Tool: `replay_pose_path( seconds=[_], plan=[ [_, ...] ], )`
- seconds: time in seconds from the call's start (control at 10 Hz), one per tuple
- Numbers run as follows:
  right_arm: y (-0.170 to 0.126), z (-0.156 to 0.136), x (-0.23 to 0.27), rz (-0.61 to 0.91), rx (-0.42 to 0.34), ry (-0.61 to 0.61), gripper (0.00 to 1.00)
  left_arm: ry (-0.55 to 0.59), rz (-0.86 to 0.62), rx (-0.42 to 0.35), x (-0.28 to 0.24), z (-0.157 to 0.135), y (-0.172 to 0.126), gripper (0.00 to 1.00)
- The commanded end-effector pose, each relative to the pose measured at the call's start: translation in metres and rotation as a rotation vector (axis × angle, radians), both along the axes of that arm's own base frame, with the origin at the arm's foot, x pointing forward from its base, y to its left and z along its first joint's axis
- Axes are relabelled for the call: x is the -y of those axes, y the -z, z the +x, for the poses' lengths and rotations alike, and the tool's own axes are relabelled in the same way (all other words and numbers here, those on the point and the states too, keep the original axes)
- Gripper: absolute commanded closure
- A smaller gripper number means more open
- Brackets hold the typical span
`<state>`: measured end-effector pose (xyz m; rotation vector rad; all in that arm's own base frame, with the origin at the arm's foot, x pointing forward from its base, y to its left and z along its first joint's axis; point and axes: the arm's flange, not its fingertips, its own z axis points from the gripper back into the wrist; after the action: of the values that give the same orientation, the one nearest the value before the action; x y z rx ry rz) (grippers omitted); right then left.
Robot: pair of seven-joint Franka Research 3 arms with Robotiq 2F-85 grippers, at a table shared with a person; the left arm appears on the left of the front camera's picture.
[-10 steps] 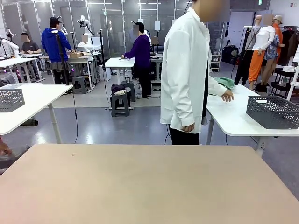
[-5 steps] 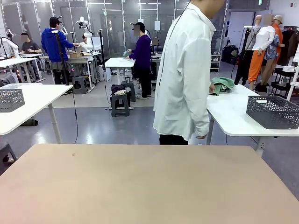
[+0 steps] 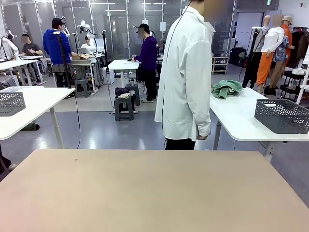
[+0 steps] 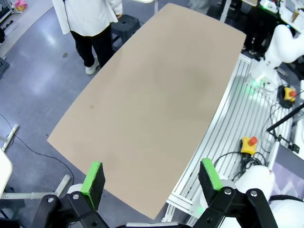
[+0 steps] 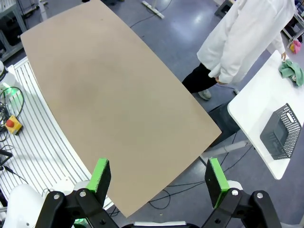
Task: Fold the towels and place them in the basket.
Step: When a person lays out a Towel with hook on the table, fold it in half twice.
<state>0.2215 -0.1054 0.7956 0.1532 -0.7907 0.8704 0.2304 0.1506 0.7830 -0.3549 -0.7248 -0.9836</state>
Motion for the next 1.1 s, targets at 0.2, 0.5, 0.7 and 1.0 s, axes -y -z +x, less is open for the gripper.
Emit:
replay_pose_path(
  seconds=[0.2,0.5,0.7,1.0],
  plan=[
    [0.0003,0.0007,0.0,0.005,0.004,0.002,0.0,-0.007,-0.002,0.012,0.0003,0.0013,-0.0008,0.0],
    [0.0003,0.0007,0.0,0.005,0.004,0.002,0.0,-0.007,-0.002,0.012,0.0003,0.0013,-0.0008,0.0],
    [0.0003,0.0007,0.0,0.005,0.004,0.002,0.0,-0.007,-0.002,0.012,0.0003,0.0013,-0.0008,0.0],
    [0.0003,0.0007,0.0,0.005,0.004,0.002,0.0,-0.007,-0.002,0.012,0.0003,0.0013,-0.0008,0.0]
  ],
)
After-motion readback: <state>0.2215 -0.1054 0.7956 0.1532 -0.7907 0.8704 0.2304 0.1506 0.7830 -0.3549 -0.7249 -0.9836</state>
